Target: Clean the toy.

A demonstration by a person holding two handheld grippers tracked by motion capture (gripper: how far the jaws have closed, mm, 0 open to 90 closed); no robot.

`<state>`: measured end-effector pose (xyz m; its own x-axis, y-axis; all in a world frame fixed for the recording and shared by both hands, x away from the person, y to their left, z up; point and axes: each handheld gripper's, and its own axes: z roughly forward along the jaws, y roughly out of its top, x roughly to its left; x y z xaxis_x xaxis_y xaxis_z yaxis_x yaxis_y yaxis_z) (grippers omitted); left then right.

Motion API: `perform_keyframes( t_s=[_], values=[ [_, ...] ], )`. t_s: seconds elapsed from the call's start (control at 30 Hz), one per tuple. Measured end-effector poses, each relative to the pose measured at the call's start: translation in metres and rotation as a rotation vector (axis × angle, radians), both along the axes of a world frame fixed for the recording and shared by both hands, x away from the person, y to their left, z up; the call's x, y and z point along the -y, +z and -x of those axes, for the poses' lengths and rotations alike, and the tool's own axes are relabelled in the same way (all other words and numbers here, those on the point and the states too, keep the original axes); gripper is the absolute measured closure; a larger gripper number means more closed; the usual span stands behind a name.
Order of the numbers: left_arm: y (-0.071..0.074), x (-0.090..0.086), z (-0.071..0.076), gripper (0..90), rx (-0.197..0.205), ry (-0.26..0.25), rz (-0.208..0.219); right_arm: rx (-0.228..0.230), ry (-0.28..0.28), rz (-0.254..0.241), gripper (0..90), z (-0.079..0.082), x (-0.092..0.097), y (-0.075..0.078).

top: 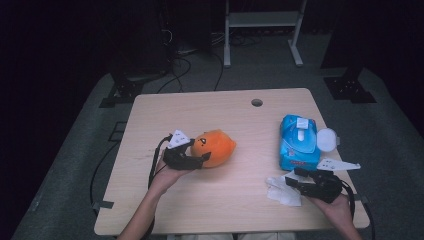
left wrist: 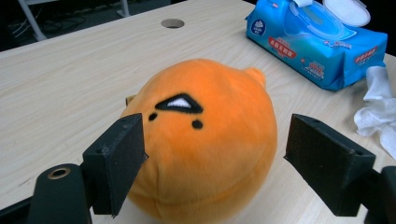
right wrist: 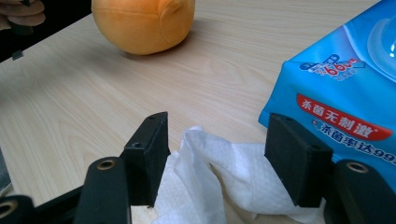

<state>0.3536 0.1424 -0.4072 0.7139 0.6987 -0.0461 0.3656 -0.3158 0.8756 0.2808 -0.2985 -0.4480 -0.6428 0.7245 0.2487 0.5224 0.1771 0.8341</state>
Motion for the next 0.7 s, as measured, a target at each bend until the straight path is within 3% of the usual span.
perform_keyframes(
  t_s=[0.27, 0.7],
  values=[
    [-0.004, -0.013, 0.009, 18.7, -0.006, 0.02, -0.014, 0.001, -0.002, -0.012, 38.6, 0.001, 0.0, 0.001],
    [-0.013, -0.029, 0.02, 17.6, -0.02, 0.045, -0.003, 0.001, -0.005, -0.01, 38.1, 0.001, 0.001, 0.0]
  ],
)
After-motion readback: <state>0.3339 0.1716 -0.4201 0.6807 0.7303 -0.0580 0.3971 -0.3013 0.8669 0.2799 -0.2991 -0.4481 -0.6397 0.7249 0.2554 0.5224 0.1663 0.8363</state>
